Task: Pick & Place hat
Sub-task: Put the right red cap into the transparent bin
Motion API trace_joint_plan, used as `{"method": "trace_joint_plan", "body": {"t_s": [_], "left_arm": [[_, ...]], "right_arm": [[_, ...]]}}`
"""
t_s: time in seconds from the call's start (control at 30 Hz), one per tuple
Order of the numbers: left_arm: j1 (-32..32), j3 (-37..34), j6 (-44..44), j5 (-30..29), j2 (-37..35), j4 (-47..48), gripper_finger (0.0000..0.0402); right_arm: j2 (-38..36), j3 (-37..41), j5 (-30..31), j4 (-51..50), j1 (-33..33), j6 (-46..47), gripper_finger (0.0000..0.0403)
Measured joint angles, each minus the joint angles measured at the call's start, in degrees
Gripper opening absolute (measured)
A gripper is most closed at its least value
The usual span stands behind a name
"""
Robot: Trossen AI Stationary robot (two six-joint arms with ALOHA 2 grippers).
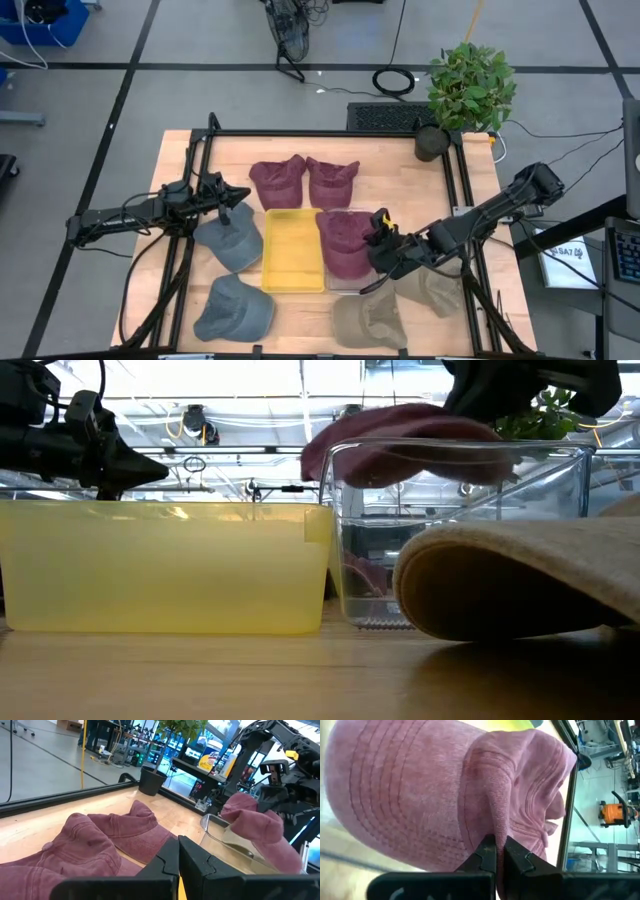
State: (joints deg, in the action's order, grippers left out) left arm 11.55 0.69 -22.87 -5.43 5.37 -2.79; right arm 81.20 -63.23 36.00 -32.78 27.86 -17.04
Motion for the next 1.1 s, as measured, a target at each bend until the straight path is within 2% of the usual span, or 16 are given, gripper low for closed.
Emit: {"method": "trace_joint_plan", "body": {"t_s": [0.37,0.5,0.7,0.87,1.1], "left_arm": [[0.0,0.0,-0.1,0.5,0.0,0.1,0.001],[0.0,0.0,-0.1,0.7,0.0,0.2,0.001],[0.0,0.0,-0.1,0.7,0.0,0.2,0.001],[0.0,0.0,-0.1,0.7,0.0,0.1,0.001],[0.0,0.0,-0.1,0.7,0.0,0.1,0.001]], "right_arm": [[4.8,0.0,-0.2,-0.7,0.0,1.6,0.0],[5.0,0.0,-2.9,-0.9,0.0,1.8,0.0],[4.9,0.0,-3.4,-3.7,0.0,4.0,0.0],[4.9,0.0,-10.7,-5.3,-0.1,4.4,0.0],[4.4,0.0,-10.6,-5.1,-0.1,4.3,0.0029]]}}
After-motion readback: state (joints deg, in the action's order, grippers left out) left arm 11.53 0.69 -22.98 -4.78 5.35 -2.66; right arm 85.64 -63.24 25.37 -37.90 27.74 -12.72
